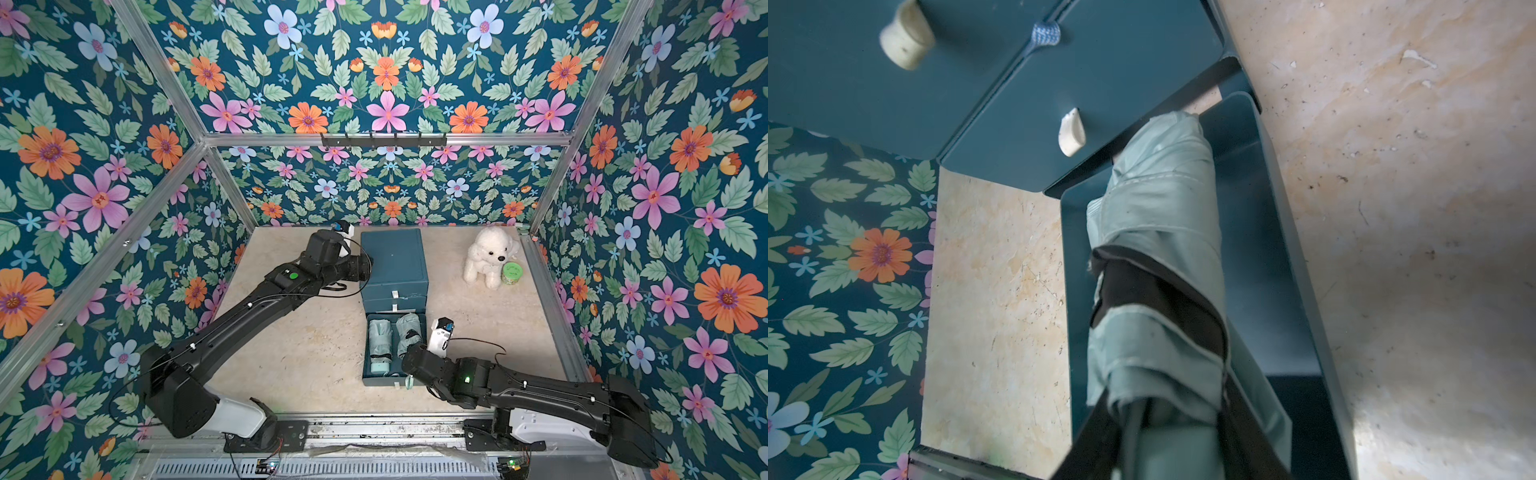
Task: Place the umbrella in the drawer by color
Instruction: Place the umbrella in the drawer.
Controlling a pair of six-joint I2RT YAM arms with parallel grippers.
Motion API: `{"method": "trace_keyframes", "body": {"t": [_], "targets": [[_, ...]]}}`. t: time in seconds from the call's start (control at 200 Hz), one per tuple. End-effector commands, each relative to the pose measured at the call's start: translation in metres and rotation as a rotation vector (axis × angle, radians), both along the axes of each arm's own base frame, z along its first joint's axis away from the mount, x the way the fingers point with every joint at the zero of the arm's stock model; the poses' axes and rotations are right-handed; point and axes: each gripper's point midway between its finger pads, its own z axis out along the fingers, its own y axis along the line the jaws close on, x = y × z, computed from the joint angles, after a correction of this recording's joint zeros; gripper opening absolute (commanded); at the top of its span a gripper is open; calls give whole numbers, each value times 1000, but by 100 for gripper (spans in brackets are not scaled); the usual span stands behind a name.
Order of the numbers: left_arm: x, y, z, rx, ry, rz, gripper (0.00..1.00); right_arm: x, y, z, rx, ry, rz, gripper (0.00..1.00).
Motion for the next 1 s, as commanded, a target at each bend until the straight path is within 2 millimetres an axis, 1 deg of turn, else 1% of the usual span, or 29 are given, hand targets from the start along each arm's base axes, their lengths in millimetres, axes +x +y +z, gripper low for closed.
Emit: {"method": "trace_keyframes", "body": {"t": [0.0, 0.06, 0.15, 0.23, 0.34, 0.41, 0.505, 0.55, 0.62, 0.77, 0.795, 0.845, 0.935, 0.995], "targets": [[5, -3, -3, 23, -17, -20, 80, 9, 6, 4, 44, -42, -40, 0], [6, 0, -7, 39, -23, -12, 77, 11, 7, 3, 44, -49, -47, 0], [5, 1, -11, 41, -37, -19, 76, 14, 9, 1, 45, -64, -59, 0], [4, 1, -17, 52, -33, -30, 75, 18, 18, 5, 61, -93, -46, 0], [1, 0, -29, 66, -10, -45, 73, 23, 24, 5, 73, -121, -55, 0], [-1, -1, -32, 66, -2, -55, 73, 28, 23, 5, 80, -142, -86, 0], [-2, -1, -35, 66, 5, -61, 72, 31, 30, 5, 145, -159, -97, 0], [-2, -2, -36, 68, 5, -63, 71, 31, 38, 9, 205, -167, -90, 0], [-3, -1, -39, 71, 10, -67, 71, 28, 44, 10, 309, -165, -96, 0], [-5, -3, -45, 69, 22, -80, 70, 23, 44, 17, 501, -166, -134, 0], [-5, -4, -45, 68, 22, -83, 70, 22, 45, 21, 529, -167, -134, 0], [-5, -5, -47, 67, 27, -86, 70, 21, 44, 24, 543, -157, -146, 0], [-5, -5, -51, 74, 35, -86, 70, 17, 42, 37, 579, -164, -165, 0], [-5, -5, -52, 74, 38, -87, 70, 16, 36, 34, 586, -128, -209, 0]]}}
